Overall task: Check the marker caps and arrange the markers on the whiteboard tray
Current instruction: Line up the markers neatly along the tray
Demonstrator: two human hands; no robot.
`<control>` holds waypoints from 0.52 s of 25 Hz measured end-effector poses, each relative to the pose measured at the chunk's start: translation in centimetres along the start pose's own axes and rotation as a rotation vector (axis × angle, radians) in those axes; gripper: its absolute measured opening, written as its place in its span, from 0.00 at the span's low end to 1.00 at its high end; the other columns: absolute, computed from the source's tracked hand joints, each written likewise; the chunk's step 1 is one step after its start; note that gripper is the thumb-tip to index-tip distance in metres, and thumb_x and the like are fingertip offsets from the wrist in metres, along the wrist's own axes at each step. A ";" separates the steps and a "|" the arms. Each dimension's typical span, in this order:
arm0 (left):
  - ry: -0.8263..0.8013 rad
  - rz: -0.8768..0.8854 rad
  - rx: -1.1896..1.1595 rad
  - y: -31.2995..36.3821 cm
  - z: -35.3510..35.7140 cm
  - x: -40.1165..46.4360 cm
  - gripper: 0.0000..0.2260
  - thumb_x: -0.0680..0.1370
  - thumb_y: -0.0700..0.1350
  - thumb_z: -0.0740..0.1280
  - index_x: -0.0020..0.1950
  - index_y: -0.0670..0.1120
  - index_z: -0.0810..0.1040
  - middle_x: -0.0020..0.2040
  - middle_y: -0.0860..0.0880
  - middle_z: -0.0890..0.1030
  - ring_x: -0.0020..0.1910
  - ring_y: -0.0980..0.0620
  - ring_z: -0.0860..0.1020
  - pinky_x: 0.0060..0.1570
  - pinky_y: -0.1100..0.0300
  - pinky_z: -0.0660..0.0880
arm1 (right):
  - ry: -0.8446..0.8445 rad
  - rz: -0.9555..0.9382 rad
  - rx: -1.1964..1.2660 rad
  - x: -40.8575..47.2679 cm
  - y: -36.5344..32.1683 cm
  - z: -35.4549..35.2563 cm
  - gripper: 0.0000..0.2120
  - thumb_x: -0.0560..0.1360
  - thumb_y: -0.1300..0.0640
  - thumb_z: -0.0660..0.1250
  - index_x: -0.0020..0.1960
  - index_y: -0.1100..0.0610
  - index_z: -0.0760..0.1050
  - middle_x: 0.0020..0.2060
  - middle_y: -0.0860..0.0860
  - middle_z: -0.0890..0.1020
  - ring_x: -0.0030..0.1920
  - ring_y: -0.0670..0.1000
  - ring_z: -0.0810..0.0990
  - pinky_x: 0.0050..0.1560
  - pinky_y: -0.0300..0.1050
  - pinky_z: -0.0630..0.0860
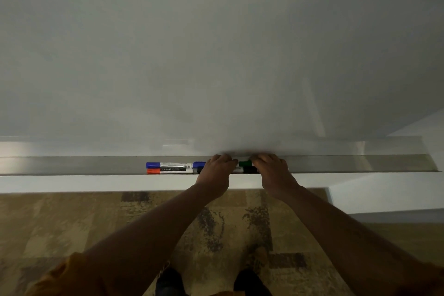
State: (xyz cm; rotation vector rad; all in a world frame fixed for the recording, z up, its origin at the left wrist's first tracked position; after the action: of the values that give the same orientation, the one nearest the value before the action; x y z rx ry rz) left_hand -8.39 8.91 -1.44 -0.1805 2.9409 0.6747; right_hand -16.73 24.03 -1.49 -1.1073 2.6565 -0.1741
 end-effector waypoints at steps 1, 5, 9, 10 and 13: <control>0.003 0.002 -0.016 -0.1 0.0 0.0 0.21 0.78 0.33 0.63 0.71 0.46 0.73 0.65 0.46 0.77 0.65 0.47 0.72 0.65 0.53 0.71 | 0.004 0.015 0.011 0.0 0.0 0.1 0.26 0.71 0.70 0.64 0.67 0.54 0.72 0.63 0.52 0.75 0.64 0.59 0.71 0.59 0.59 0.68; -0.007 -0.008 -0.088 0.0 0.0 -0.1 0.24 0.78 0.30 0.62 0.72 0.46 0.71 0.69 0.46 0.76 0.69 0.48 0.71 0.69 0.54 0.68 | 0.004 0.050 0.019 -0.3 0.1 0.4 0.23 0.72 0.67 0.64 0.66 0.54 0.73 0.63 0.53 0.76 0.63 0.60 0.72 0.59 0.60 0.69; -0.032 -0.011 -0.093 0.0 0.1 0.0 0.25 0.77 0.30 0.62 0.73 0.47 0.71 0.71 0.47 0.75 0.71 0.48 0.70 0.72 0.53 0.64 | 0.008 0.058 0.028 -0.2 0.0 0.4 0.24 0.73 0.68 0.63 0.66 0.53 0.74 0.63 0.52 0.76 0.63 0.59 0.71 0.60 0.59 0.67; -0.036 -0.009 -0.083 0.0 0.1 -0.1 0.25 0.77 0.30 0.62 0.73 0.48 0.70 0.71 0.47 0.75 0.72 0.49 0.70 0.73 0.53 0.63 | 0.005 0.058 0.025 -0.2 0.0 0.4 0.24 0.73 0.68 0.63 0.66 0.53 0.73 0.63 0.52 0.75 0.64 0.59 0.71 0.60 0.59 0.66; -0.027 0.000 -0.009 -0.2 0.1 -0.3 0.26 0.77 0.32 0.63 0.73 0.50 0.70 0.72 0.50 0.74 0.73 0.50 0.69 0.74 0.50 0.61 | 0.021 0.066 0.017 -0.3 0.0 0.4 0.24 0.72 0.67 0.64 0.66 0.52 0.73 0.63 0.51 0.76 0.64 0.59 0.71 0.60 0.59 0.67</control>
State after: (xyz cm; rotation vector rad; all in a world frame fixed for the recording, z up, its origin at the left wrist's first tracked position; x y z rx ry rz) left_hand -8.06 8.76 -1.56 -0.1710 2.9125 0.6845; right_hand -16.38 24.21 -1.78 -1.0171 2.7003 -0.1958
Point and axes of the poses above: each hand's wrist, its own x-axis towards the middle knuckle, its own z-axis out of the palm, y = z × x, the point moved 4 cm from there along x, towards the middle knuckle
